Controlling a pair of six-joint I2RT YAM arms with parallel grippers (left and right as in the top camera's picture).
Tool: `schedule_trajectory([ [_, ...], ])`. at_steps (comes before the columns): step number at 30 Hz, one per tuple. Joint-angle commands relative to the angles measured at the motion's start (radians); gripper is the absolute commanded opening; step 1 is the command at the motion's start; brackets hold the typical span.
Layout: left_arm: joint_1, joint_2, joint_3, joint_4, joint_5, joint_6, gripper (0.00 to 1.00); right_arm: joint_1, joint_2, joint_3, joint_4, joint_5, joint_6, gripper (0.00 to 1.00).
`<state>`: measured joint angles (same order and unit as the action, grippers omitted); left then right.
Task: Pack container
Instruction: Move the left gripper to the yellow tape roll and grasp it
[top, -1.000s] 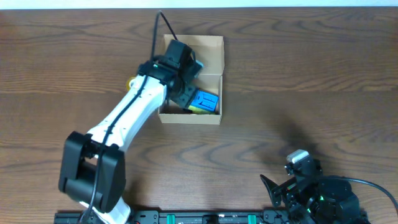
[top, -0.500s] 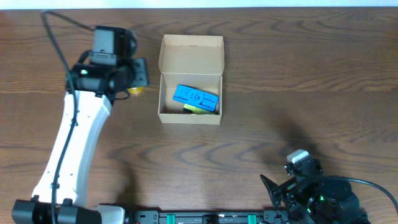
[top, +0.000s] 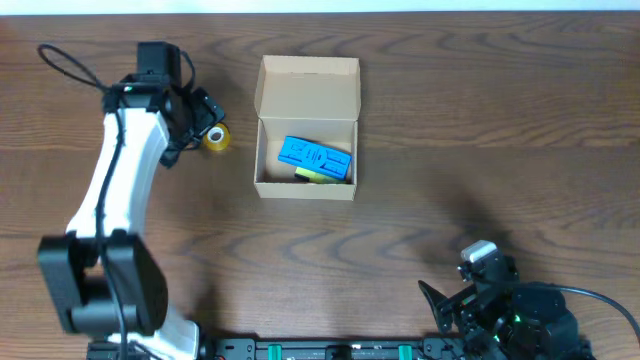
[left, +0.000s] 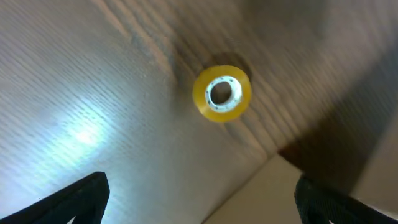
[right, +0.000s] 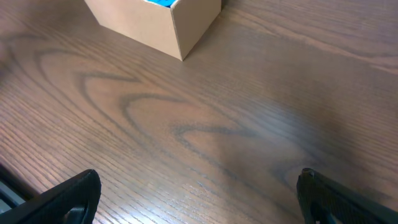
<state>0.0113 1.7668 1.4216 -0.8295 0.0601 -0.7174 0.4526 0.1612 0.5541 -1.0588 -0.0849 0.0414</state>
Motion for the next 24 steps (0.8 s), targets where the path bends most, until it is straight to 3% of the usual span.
schedule_trajectory([
  [1, 0.003, 0.068, 0.014, 0.016, -0.017, -0.18, 0.95, -0.008, -0.005, -0.001, -0.002, 0.006, 0.01, 0.99],
  [10, 0.003, 0.177, 0.014, 0.056, -0.018, -0.373, 0.95, -0.008, -0.005, -0.001, -0.002, 0.006, 0.01, 0.99],
  [24, 0.003, 0.282, 0.014, 0.071, -0.015, -0.503, 0.96, -0.008, -0.005, -0.001, -0.002, 0.006, 0.01, 0.99],
])
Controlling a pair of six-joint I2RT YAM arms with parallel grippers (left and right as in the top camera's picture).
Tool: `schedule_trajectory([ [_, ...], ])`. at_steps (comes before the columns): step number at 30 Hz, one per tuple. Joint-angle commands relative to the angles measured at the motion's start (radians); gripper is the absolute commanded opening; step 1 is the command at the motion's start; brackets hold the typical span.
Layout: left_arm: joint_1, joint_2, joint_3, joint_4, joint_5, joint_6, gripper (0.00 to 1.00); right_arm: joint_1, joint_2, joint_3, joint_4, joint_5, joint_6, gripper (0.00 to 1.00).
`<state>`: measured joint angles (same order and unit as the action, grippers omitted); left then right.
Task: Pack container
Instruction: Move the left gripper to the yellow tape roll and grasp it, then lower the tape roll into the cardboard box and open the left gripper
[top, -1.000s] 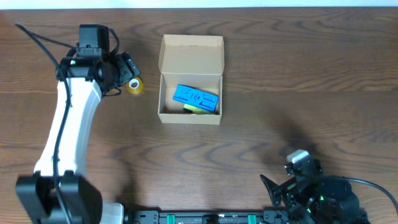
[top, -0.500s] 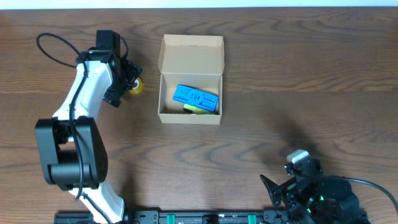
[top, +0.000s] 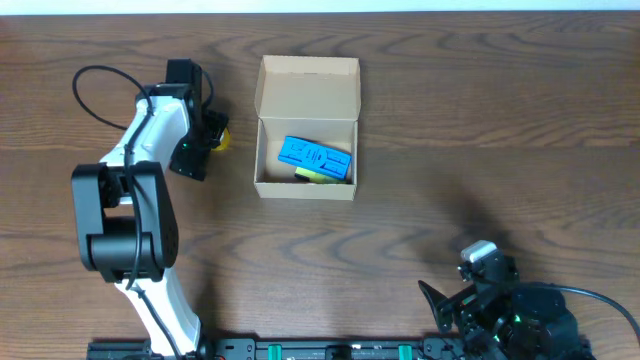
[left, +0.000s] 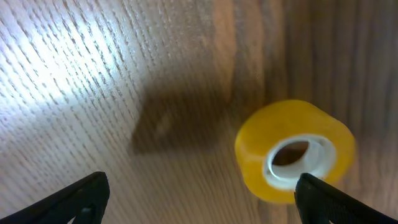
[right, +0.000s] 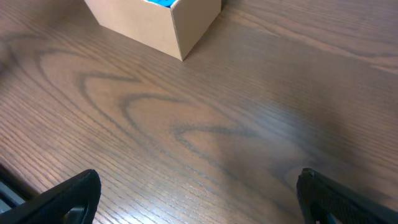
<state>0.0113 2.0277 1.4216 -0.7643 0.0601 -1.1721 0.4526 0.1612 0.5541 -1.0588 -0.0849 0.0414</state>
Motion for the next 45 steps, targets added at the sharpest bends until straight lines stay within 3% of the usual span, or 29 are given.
schedule_trajectory([
  [1, 0.003, 0.026, 0.014, 0.016, -0.014, -0.048, 0.96, -0.008, -0.005, -0.001, -0.002, 0.006, 0.01, 0.99],
  [8, 0.003, 0.064, 0.018, 0.066, 0.002, -0.048, 0.95, -0.008, -0.005, -0.001, -0.002, 0.006, 0.01, 0.99],
  [11, 0.003, 0.079, 0.018, 0.066, 0.014, -0.063, 1.0, -0.008, -0.005, -0.001, -0.002, 0.006, 0.01, 0.99],
  [13, 0.003, 0.082, 0.018, 0.067, 0.019, -0.063, 0.86, -0.008, -0.005, -0.001, -0.002, 0.006, 0.01, 0.99],
  [17, 0.003, 0.082, 0.023, 0.066, 0.019, -0.061, 0.38, -0.008, -0.005, -0.001, -0.002, 0.006, 0.01, 0.99],
  [22, 0.003, 0.078, 0.045, 0.065, 0.02, -0.013, 0.08, -0.008, -0.005, -0.001, -0.002, 0.006, 0.01, 0.99],
  [29, 0.003, -0.021, 0.102, 0.062, 0.015, 0.186, 0.06, -0.008, -0.005, -0.001, -0.002, 0.006, 0.01, 0.99],
  [39, -0.089, -0.311, 0.121, -0.004, 0.018, 0.612, 0.06, -0.008, -0.005, -0.001, -0.002, 0.006, 0.01, 0.99],
  [45, -0.214, -0.351, 0.121, -0.076, 0.017, 0.718, 0.06, -0.008, -0.005, -0.001, -0.002, 0.006, 0.01, 0.99],
])
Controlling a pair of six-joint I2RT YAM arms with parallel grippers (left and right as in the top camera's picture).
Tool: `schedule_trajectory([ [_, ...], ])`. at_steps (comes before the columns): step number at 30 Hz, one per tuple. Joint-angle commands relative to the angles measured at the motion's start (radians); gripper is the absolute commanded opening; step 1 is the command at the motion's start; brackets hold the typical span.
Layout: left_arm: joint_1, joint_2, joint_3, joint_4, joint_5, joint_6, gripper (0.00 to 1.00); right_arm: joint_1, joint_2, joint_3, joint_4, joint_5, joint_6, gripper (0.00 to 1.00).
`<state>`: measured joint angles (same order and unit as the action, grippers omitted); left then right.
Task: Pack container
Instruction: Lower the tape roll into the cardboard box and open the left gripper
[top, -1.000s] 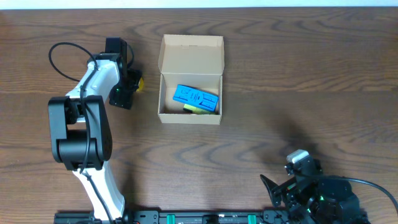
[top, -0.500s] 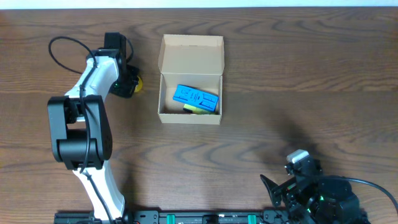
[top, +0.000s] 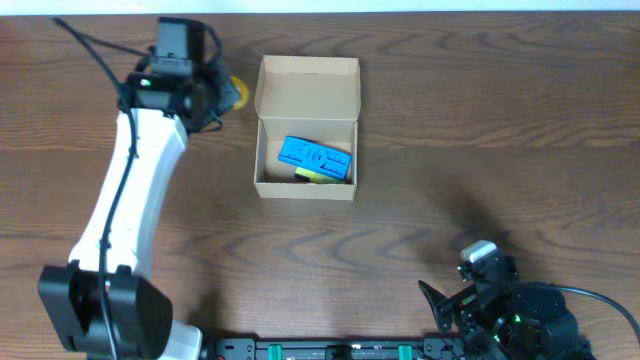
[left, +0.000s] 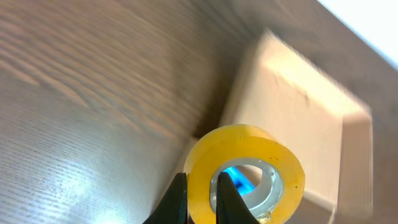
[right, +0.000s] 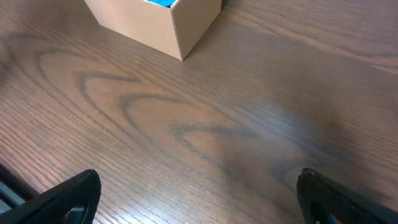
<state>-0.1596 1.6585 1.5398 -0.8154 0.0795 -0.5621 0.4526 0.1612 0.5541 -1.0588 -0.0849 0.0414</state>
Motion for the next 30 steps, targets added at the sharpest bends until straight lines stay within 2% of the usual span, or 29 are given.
schedule_trajectory([
  [1, -0.064, 0.022, 0.002, -0.038, -0.004, 0.114, 0.06, -0.008, -0.005, -0.001, -0.002, 0.006, 0.01, 0.99],
  [12, -0.233, 0.113, 0.002, -0.103, -0.042, 0.113, 0.06, -0.008, -0.005, -0.001, -0.002, 0.006, 0.01, 0.99],
  [24, -0.268, 0.298, 0.002, -0.069, -0.042, 0.037, 0.06, -0.008, -0.005, -0.001, -0.002, 0.006, 0.01, 0.99],
  [26, -0.268, 0.299, 0.002, -0.062, -0.037, 0.03, 0.19, -0.008, -0.005, -0.001, -0.002, 0.006, 0.01, 0.99],
  [28, -0.268, 0.298, 0.002, -0.055, -0.037, 0.03, 0.49, -0.008, -0.005, -0.001, -0.002, 0.006, 0.01, 0.99],
  [29, -0.268, 0.297, 0.002, -0.051, -0.035, 0.03, 0.54, -0.008, -0.005, -0.001, -0.002, 0.006, 0.01, 0.99],
  [30, -0.268, 0.296, 0.002, -0.047, -0.034, 0.03, 0.56, -0.008, -0.005, -0.001, -0.002, 0.006, 0.01, 0.99],
])
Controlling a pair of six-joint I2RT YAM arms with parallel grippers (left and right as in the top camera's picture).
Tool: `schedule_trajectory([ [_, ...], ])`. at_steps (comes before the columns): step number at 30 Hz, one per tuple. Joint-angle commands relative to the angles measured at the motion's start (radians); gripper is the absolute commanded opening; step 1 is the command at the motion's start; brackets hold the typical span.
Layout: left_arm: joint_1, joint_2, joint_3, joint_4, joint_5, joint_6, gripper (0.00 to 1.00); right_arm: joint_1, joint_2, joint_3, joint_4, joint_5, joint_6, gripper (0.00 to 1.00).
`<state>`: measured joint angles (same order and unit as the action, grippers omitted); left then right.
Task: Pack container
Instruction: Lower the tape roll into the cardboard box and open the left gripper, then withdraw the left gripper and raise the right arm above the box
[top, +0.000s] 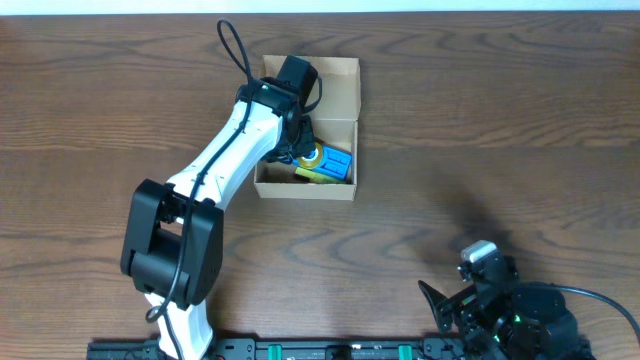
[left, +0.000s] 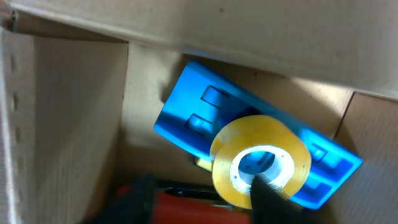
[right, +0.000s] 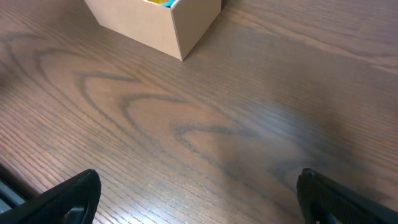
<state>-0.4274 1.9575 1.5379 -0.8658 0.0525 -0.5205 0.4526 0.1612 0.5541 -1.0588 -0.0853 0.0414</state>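
The open cardboard box (top: 262, 160) stands on the table with its lid flap folded back. Inside lies a blue flat item (left: 186, 118), and the yellow tape roll (left: 261, 162) rests on top of it, hole up. My left gripper (left: 204, 186) is down inside the box, open, with one finger (left: 270, 202) over the roll's near edge and the other off to the left. The overhead view also shows the roll (top: 312, 155) just below the left wrist. My right gripper (right: 199, 205) is open and empty near the table's front edge.
A red item (left: 199, 208) and a yellow-green one (top: 318, 176) lie in the box under the blue item. The box walls (left: 62, 124) stand close round the left gripper. The right arm's base (top: 510, 320) sits at the front right.
My left gripper was shut on the tape roll beside the box's far left corner. Now it is inside the box, open, and the roll lies on the blue item. The right arm is unmoved.
The tape roll lay on the table left of the box with my left gripper open above it. The gripper then stood lower, close to the roll. Later it held the roll by the box's back corner. Now the roll lies in the box, released.
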Motion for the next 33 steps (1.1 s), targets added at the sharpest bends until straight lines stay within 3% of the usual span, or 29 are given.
schedule_trajectory([
  [1, 0.0, -0.004, 0.004, 0.006, -0.007, -0.013, 0.59, -0.008, -0.005, -0.001, -0.002, 0.007, 0.01, 0.99],
  [7, 0.0, -0.07, 0.011, 0.009, -0.007, -0.034, 0.71, -0.008, -0.005, -0.001, -0.002, 0.007, 0.01, 0.99],
  [9, 0.0, -0.116, 0.016, 0.009, -0.008, -0.034, 0.79, -0.008, -0.005, -0.001, -0.002, 0.007, 0.01, 0.99],
  [11, 0.0, -0.171, 0.016, 0.009, -0.007, -0.034, 0.95, -0.008, -0.005, -0.001, -0.002, 0.007, 0.01, 0.99],
  [25, 0.002, -0.484, 0.016, -0.1, -0.008, -0.033, 0.95, -0.008, -0.005, -0.001, -0.002, 0.007, 0.01, 0.99],
  [33, 0.002, -0.506, 0.015, -0.107, -0.008, -0.033, 0.95, -0.008, -0.005, -0.001, -0.002, 0.007, 0.01, 0.99],
])
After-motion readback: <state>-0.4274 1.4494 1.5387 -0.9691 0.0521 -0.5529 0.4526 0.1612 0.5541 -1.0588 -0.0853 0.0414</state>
